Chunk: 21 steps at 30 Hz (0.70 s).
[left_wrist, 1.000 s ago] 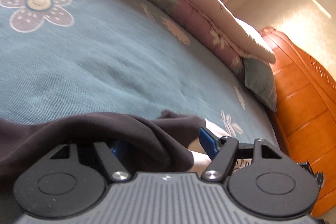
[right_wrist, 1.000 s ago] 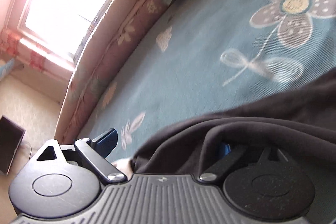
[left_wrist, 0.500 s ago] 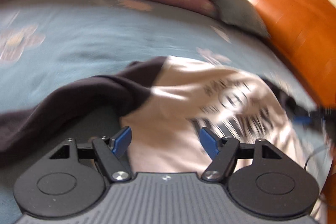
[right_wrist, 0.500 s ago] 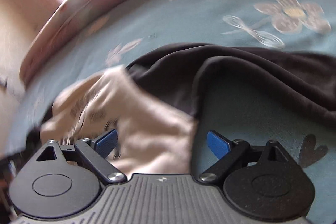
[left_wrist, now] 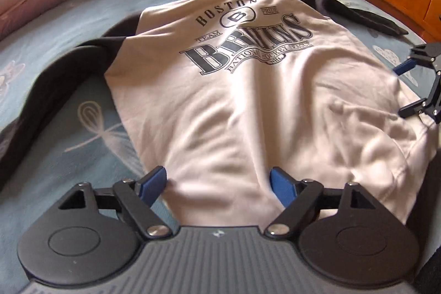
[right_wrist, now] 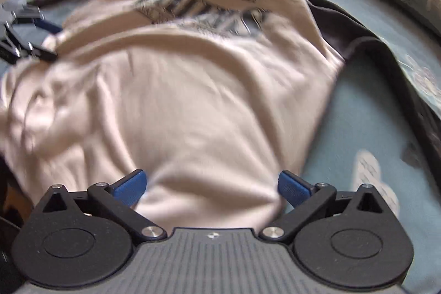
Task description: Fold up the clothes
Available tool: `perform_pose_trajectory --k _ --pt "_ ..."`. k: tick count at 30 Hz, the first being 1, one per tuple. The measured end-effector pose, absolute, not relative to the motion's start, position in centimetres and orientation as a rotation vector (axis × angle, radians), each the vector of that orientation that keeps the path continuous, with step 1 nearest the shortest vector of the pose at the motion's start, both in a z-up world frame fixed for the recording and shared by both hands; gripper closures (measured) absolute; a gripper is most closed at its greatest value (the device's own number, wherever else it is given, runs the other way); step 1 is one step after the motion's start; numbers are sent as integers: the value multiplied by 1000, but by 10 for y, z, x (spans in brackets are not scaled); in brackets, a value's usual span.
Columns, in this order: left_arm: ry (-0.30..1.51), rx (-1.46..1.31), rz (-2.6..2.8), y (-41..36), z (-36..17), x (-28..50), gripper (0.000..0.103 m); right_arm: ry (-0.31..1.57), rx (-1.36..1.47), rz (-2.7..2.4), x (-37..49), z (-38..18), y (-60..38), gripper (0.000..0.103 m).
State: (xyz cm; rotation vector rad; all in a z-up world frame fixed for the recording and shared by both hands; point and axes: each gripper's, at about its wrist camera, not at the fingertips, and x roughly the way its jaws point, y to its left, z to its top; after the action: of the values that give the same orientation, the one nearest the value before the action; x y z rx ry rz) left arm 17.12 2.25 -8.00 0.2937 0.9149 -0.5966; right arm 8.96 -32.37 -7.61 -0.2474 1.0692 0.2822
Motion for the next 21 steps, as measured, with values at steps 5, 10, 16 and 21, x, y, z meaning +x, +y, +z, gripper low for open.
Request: perform_pose_trajectory --k 5,10,16,21 --pt "847 264 -657 -2 -57 157 21 993 -159 286 76 -49 -317 0" --pt "872 311 -675 -22 -70 134 21 950 -179 376 84 -64 -265 0" --pt "901 208 -650 13 -91 83 18 1021 -135 297 60 -64 -294 0" --pt "919 133 -627 26 -76 87 16 1075 -100 232 41 -63 -316 0"
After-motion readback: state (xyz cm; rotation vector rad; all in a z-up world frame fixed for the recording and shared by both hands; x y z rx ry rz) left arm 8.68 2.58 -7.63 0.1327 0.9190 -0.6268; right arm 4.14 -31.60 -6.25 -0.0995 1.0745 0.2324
